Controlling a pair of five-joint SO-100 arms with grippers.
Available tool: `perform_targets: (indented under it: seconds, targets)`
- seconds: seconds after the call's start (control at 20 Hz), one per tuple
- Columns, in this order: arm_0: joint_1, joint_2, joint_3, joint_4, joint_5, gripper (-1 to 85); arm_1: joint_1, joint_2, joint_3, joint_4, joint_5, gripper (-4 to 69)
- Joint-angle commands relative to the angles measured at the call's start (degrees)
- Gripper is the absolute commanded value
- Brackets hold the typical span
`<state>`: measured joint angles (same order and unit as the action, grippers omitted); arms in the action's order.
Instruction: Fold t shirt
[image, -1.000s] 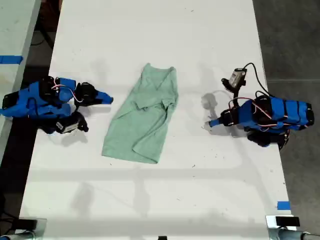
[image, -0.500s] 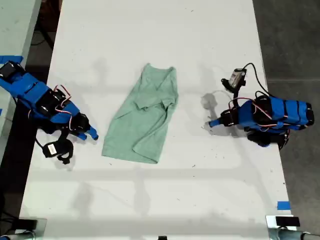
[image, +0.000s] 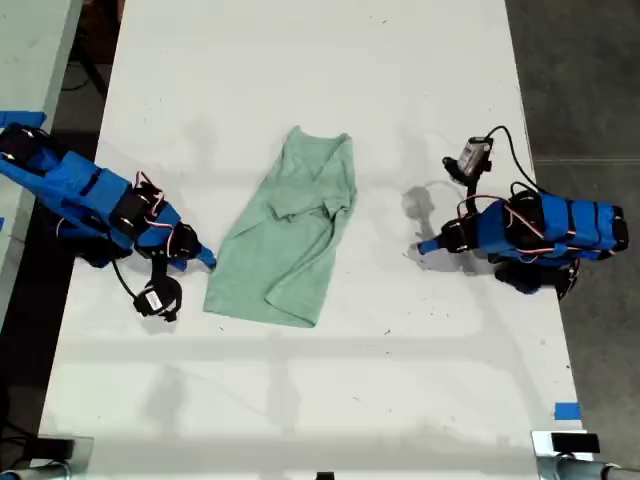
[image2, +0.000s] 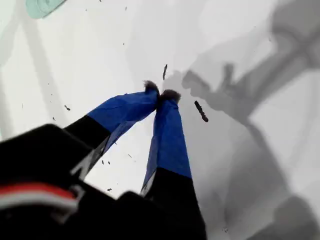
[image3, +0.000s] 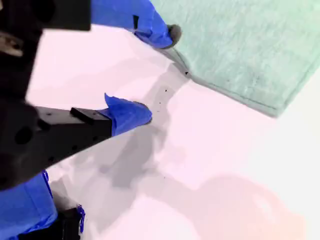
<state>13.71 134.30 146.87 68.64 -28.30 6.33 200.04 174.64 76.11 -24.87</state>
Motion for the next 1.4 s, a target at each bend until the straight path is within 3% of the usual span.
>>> perform_targets:
  seconds: [0.0,0.3,0.65,0.85,1.15,1.35]
  targets:
    - [-2.4,-4.4,-4.7,-1.8,0.7,19.7,-0.7,0.7,3.5,0.3,0.0,2.4]
    - [-4.3,-19.9,-13.3,-2.8,3.8,19.8,-0.7,0.7,3.5,0.3,0.0,2.4]
    - [-0.7,-14.4,-14.1,3.1,-7.2,18.7,-0.8,0.7,3.5,0.3,0.0,2.4]
    - [-0.5,-19.2,-17.9,2.9,-7.2,18.8,-0.8,0.7,3.5,0.3,0.0,2.4]
    - [0.0,-26.9,-28.6,7.6,-8.2,20.0,-0.8,0.7,3.5,0.3,-0.1,2.4]
    - [-1.8,-35.0,-30.7,4.3,-3.0,19.7,-0.8,0.7,3.5,0.3,-0.1,2.4]
